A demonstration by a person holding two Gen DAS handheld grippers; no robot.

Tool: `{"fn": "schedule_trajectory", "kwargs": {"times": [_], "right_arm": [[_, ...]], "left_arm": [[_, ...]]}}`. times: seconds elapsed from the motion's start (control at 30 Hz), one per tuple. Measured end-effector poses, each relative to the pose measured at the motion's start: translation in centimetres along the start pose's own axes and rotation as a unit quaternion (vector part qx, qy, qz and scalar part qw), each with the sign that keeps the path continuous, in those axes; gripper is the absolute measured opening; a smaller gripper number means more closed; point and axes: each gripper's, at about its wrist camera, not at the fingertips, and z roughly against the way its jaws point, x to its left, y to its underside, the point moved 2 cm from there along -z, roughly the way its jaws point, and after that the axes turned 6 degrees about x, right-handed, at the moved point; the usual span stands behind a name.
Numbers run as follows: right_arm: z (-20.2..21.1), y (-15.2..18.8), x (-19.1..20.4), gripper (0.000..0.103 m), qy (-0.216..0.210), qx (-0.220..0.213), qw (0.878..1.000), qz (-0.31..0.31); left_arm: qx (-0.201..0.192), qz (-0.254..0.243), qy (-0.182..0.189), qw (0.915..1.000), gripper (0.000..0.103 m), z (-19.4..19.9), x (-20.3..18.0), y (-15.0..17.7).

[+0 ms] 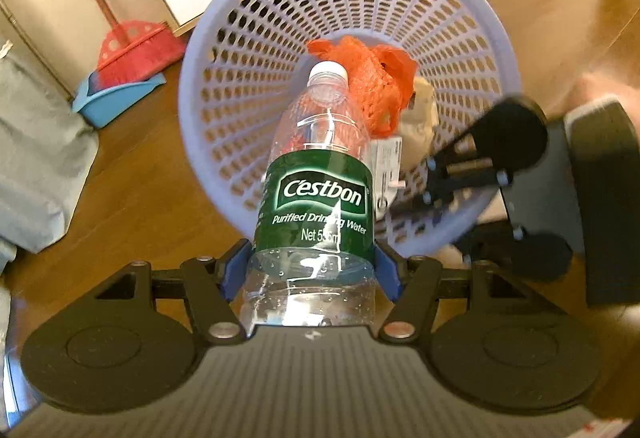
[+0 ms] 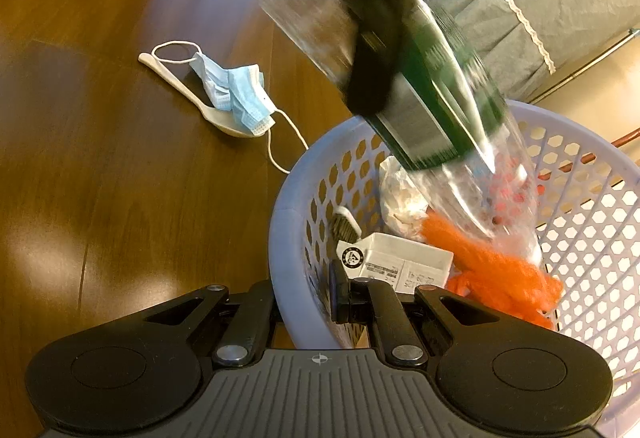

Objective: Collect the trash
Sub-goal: 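Lower the bottle into the wastebasket and open the left tool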

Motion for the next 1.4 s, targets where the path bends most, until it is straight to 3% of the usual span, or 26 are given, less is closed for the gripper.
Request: {"fn": "schedule_trajectory", "kwargs": {"times": [0.43, 0.63, 1.4], "right_arm": [[0.3, 0.0, -0.1, 0.005, 0.0, -0.003, 1.0, -0.008], [0.1, 0.1, -0.3, 0.005, 0.0, -0.004, 1.0, -0.015], [-0.3, 0.3, -0.6, 0.005, -0.001, -0.004, 1.0, -0.016]], "left_arm": [[0.003, 0.019, 0.003, 0.9998, 0.06, -4.9, 0.4, -5.0], [0.006, 0.053, 0.019, 0.9984, 0.063, -6.5, 1.0, -5.5], [-0.08, 0.151, 0.019, 0.9852, 0.065, 0.6, 4.2, 0.2]]}}
